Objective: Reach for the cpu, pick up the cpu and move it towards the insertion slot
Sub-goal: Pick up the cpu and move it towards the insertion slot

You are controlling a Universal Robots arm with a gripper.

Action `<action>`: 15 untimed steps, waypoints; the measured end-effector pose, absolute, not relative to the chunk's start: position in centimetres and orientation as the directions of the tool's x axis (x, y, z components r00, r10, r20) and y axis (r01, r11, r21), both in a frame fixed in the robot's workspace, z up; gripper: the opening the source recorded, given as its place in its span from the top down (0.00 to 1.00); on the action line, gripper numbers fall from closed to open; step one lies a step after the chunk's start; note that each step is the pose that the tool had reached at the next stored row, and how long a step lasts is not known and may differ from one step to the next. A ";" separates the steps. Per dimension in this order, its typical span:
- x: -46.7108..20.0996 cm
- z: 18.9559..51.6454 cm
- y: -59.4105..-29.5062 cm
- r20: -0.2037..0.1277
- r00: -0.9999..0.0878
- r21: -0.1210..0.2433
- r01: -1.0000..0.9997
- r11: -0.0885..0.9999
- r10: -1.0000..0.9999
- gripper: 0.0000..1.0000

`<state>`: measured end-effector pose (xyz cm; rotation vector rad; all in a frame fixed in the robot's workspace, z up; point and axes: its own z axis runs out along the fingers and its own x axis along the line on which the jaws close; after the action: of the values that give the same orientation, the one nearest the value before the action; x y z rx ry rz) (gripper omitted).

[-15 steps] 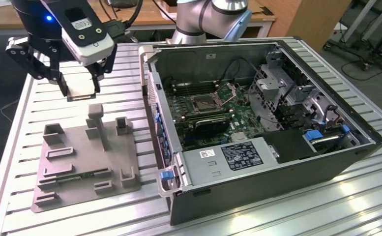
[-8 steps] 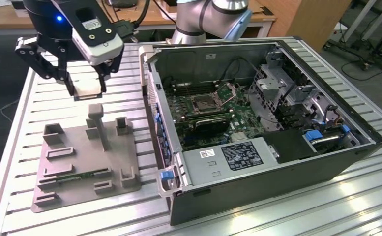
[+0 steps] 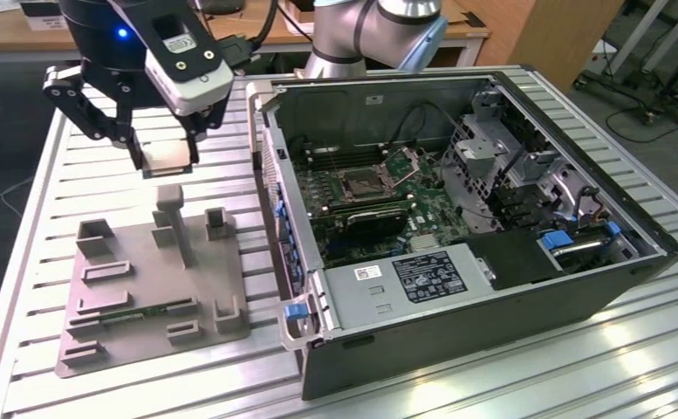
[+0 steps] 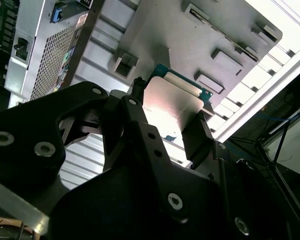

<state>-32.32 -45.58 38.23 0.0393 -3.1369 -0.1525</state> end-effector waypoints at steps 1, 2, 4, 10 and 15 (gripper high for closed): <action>-32.2 38.2 -45.6 0.000 -1.000 0.097 -0.025 0.995 -0.025 0.45; -32.1 38.2 -45.6 -0.001 -1.000 0.097 -0.025 0.995 -0.025 0.45; -31.9 38.2 -45.6 -0.001 -1.000 0.097 -0.025 0.995 -0.025 0.45; -31.4 38.2 -45.6 -0.001 -1.000 0.097 -0.025 0.995 -0.025 0.45; -31.2 38.1 -45.6 -0.001 -1.000 0.097 -0.025 0.995 -0.025 0.45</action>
<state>-31.15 -45.58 38.14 0.0392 -3.1370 -0.1527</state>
